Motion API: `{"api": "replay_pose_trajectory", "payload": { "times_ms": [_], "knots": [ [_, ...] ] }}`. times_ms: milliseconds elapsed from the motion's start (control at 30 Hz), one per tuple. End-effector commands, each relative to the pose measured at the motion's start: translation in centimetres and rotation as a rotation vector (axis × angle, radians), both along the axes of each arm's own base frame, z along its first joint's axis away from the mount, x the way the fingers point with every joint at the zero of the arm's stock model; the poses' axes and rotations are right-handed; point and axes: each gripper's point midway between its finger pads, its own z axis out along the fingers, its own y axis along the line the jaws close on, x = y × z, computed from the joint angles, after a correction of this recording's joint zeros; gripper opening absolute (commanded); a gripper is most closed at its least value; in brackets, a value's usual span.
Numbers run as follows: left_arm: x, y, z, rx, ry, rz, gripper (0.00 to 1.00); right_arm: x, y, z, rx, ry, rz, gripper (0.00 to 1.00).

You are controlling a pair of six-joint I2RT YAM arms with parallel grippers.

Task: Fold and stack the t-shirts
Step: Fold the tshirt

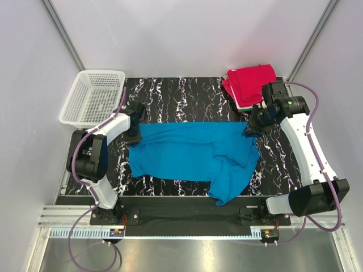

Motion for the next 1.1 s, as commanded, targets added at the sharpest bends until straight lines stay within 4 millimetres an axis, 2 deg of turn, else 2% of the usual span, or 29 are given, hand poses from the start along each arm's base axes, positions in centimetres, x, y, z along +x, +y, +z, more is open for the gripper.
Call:
{"api": "replay_pose_trajectory", "payload": {
  "times_ms": [0, 200, 300, 400, 467, 567, 767, 800, 900, 1033, 1067],
  "knots": [
    [1.0, -0.1, 1.7, 0.0, -0.06, -0.004, 0.0, 0.5, -0.1, 1.1, -0.003, -0.041, -0.002, 0.24],
    [-0.3, 0.0, 2.5, -0.007, -0.025, -0.028, 0.0, 1.2, 0.1, 0.9, -0.002, -0.046, 0.0, 0.24],
    [-1.4, 0.5, 3.1, 0.014, -0.007, -0.033, 0.0, 2.1, 0.1, -0.2, -0.014, -0.026, -0.001, 0.24],
    [-2.4, 1.3, 3.4, 0.045, 0.014, -0.031, 0.0, 3.3, 0.6, -2.8, -0.002, 0.027, -0.003, 0.23],
    [-2.8, 1.6, 3.3, 0.061, 0.019, -0.025, 0.0, 4.0, 1.0, -3.7, 0.013, 0.038, 0.002, 0.23],
    [-3.0, 1.9, 2.8, 0.08, 0.044, -0.025, 0.0, 4.8, 1.5, -4.5, 0.027, 0.055, 0.004, 0.22],
    [-3.4, 1.8, 0.4, 0.097, 0.177, -0.037, 0.0, 5.7, 1.1, -3.8, -0.002, 0.029, 0.006, 0.24],
    [-3.7, 1.6, -0.3, 0.096, 0.213, -0.042, 0.05, 5.6, 1.0, -3.9, -0.004, 0.036, 0.005, 0.24],
    [-3.8, 1.6, -0.8, 0.109, 0.249, -0.05, 0.23, 5.5, 0.9, -4.0, -0.011, 0.043, 0.003, 0.24],
    [-3.3, 2.4, -0.1, 0.172, 0.227, -0.026, 0.43, 5.6, 0.8, -3.8, -0.016, 0.037, 0.002, 0.24],
    [-3.1, 2.6, 0.1, 0.185, 0.216, -0.018, 0.44, 5.6, 0.7, -3.8, -0.021, 0.034, 0.001, 0.24]
  ]
}}
